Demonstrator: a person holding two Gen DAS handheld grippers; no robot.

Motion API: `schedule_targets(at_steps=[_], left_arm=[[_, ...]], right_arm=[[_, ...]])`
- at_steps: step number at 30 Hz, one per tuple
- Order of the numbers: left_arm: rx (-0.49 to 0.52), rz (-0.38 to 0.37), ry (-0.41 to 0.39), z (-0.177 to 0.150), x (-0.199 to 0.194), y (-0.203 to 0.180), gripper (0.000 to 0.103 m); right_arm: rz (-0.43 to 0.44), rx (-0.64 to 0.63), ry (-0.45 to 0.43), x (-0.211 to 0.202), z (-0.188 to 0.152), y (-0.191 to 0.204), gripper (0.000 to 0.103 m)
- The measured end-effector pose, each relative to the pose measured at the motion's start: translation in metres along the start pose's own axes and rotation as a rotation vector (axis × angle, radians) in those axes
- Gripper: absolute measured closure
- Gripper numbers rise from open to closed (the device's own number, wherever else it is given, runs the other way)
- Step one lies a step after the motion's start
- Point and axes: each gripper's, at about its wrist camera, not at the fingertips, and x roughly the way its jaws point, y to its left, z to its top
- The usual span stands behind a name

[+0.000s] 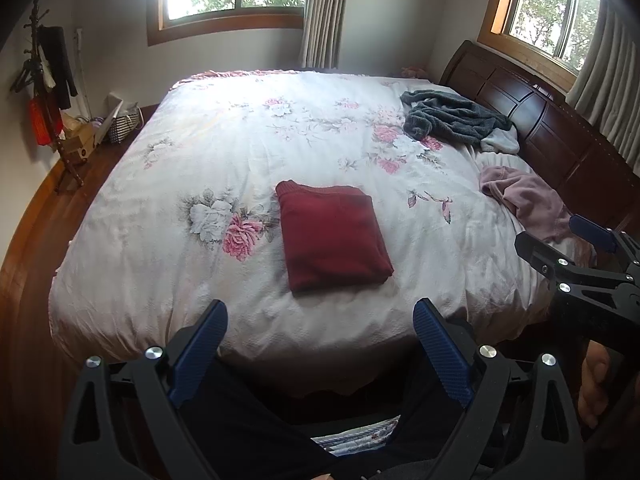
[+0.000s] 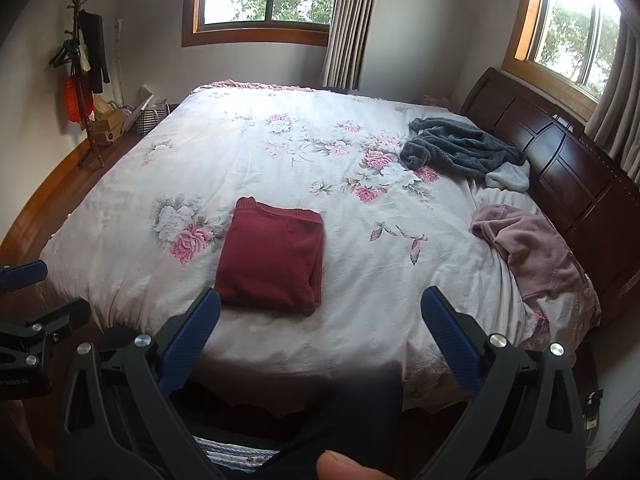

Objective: Fold small clothes

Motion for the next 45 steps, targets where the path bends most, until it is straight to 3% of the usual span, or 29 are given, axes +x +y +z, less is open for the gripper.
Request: schedule_targets(at_steps=[45], left_arm=[[0.017, -0.012, 0.018, 0.005, 0.021, -0.001, 0.009]], right_arm=[[0.004, 0.004, 0.019, 0.018, 0.000, 0.003, 0.003]])
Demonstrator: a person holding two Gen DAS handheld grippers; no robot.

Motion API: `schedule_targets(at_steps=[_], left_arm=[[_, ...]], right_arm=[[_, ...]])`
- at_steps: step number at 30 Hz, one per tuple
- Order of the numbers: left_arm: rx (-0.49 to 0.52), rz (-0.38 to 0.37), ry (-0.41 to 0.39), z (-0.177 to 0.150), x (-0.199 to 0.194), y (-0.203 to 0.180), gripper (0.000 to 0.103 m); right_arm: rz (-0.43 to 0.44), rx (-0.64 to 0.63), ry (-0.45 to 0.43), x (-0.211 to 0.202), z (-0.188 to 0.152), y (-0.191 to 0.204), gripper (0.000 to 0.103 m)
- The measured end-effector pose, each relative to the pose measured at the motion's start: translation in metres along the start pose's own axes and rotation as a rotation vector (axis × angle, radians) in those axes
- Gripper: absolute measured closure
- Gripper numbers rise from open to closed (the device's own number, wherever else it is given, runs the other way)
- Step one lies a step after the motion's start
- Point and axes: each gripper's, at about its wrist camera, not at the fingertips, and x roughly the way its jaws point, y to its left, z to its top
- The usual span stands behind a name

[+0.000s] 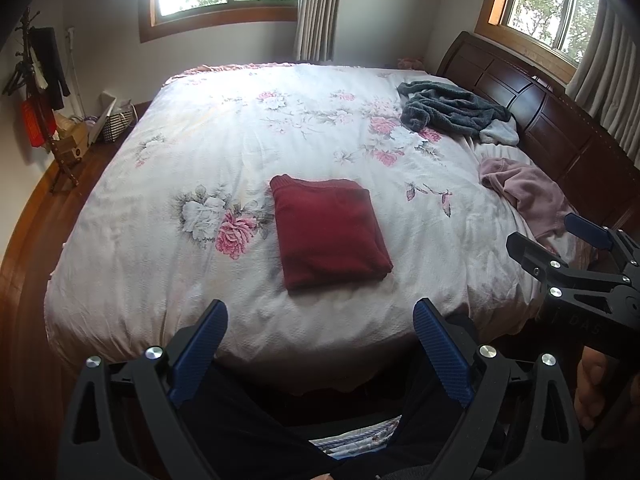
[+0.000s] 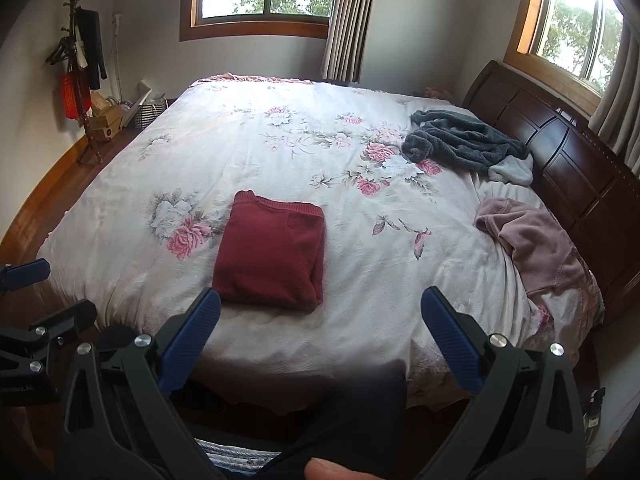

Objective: Fold small clothes

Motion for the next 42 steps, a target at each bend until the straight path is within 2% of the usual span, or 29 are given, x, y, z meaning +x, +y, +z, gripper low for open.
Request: schedule_targets(at_steps=[42], left_arm=[[0.006, -0.004, 0.015, -0.007, 0.010, 0.008, 0.009]], right_arm=[[0.013, 0.004, 0.005, 0.007, -0.005, 0.001, 0.003]])
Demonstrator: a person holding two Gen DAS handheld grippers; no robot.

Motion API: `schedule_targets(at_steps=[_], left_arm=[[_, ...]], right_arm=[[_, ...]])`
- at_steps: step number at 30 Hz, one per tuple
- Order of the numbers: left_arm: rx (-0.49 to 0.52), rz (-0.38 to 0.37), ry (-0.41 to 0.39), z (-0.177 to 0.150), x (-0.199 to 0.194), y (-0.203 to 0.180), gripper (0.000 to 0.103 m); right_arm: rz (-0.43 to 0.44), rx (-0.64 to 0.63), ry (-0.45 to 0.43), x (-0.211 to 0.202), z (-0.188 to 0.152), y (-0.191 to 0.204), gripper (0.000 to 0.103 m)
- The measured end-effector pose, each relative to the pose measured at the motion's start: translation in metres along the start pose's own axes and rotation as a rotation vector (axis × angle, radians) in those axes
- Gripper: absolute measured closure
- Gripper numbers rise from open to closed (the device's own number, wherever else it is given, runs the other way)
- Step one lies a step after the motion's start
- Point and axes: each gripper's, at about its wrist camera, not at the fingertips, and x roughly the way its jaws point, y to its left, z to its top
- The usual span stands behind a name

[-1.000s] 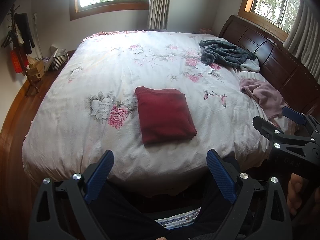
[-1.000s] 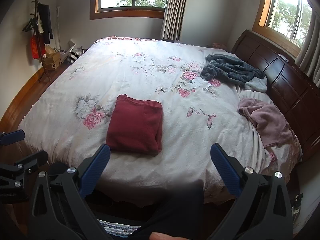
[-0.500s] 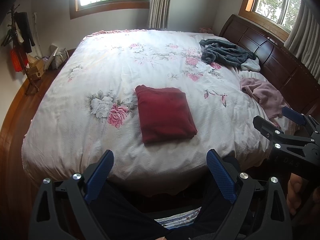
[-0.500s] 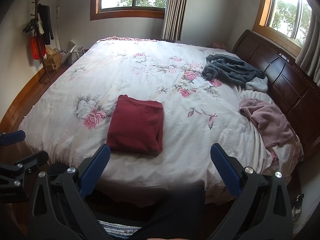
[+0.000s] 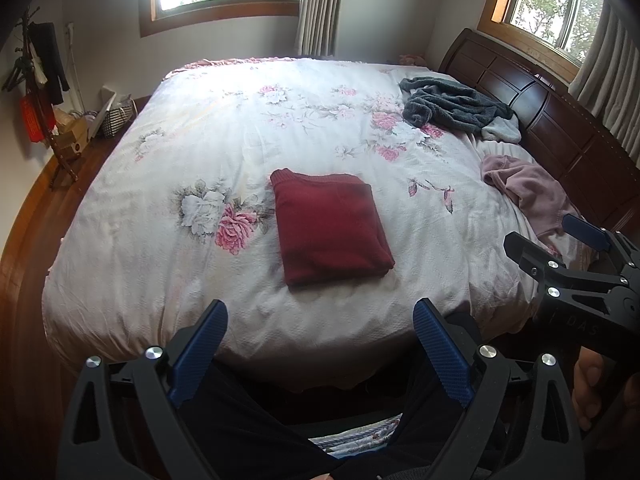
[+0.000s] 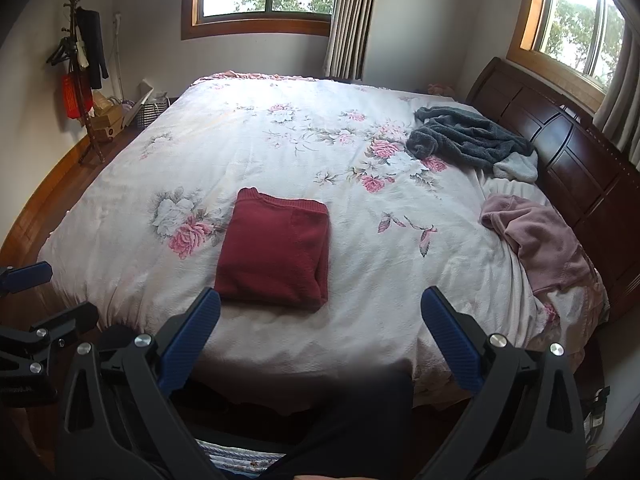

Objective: Fold small clothes

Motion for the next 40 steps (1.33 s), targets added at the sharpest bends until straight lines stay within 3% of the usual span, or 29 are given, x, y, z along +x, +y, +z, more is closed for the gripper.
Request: schedule_targets(at_steps=[40], left_arm=[[0.010, -0.004, 0.004, 0.0003, 0.0035, 0.0013, 0.009]], right_arm=[[0.019, 0.015, 0.013, 0.0057, -0.0066, 0.0086, 0.003]])
